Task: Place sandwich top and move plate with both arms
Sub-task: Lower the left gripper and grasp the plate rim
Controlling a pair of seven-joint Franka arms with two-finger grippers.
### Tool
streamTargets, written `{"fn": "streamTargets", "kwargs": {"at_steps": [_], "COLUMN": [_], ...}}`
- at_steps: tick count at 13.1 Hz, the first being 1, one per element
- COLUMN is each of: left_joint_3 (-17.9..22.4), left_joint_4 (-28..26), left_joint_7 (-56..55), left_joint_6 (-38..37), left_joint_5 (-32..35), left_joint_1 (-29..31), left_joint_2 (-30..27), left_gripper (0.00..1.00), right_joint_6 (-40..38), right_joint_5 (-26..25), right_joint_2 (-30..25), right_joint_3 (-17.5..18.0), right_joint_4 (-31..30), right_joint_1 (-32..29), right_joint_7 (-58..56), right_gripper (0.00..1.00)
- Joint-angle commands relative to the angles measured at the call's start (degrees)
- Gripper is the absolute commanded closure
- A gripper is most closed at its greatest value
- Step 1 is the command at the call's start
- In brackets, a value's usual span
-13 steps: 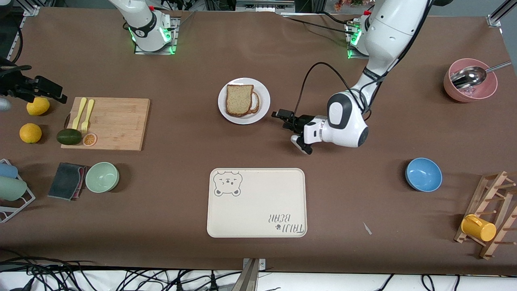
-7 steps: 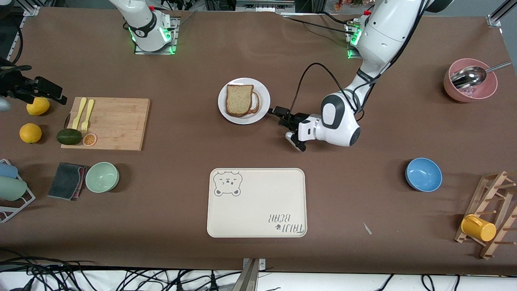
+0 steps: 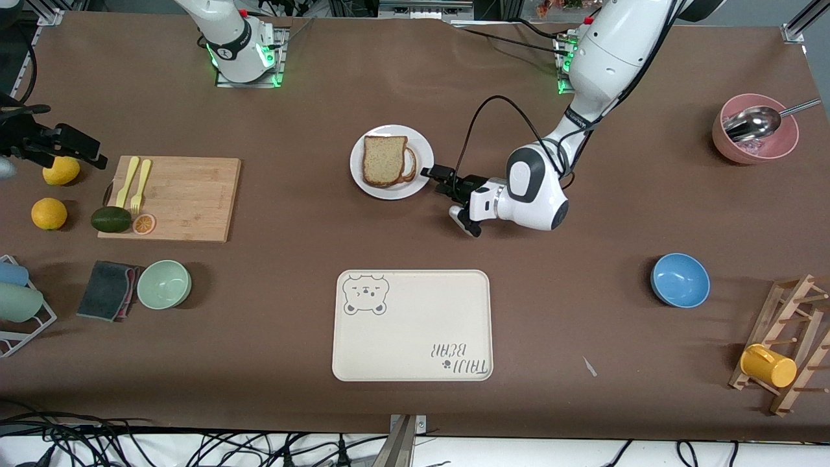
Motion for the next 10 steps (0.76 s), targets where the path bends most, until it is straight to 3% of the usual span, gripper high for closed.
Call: {"fn": "streamTargets", "kwargs": {"at_steps": [1,7,9,10], "left_joint_3": [0.1,0.1,0.1,0.1], "left_joint_4": [-0.3,-1.4,-1.5,-1.5], "left_joint_7": [1.8,1.7,1.7,1.6], "left_joint_6": [-0.2,0.2,0.2,0.1], "left_joint_5": [-1.8,-1.8,-2.0,-2.1], "left_joint_1": [-0.2,-1.5,-2.2,-2.2], "left_joint_2": [0.4,1.1,1.2,1.2], "left_gripper": [0.12,0.15,0.33,0.36], "right_joint_6": [-0.2,-0.2,-0.2,-0.2], "right_joint_5": [0.0,0.0,0.0,0.0], "right_joint_2": [0.4,0.4,0.4,0.4], "right_joint_3": [0.4,0.5,0.5,0.5], "right_joint_4": [1.2,1.2,1.1,1.2], "right_joint_1": [-0.3,-0.3,-0.3,-0.3], "right_joint_7": [0.6,0.6,0.6,0.6], "right_gripper": [0.0,0.0,0.0,0.0]}}
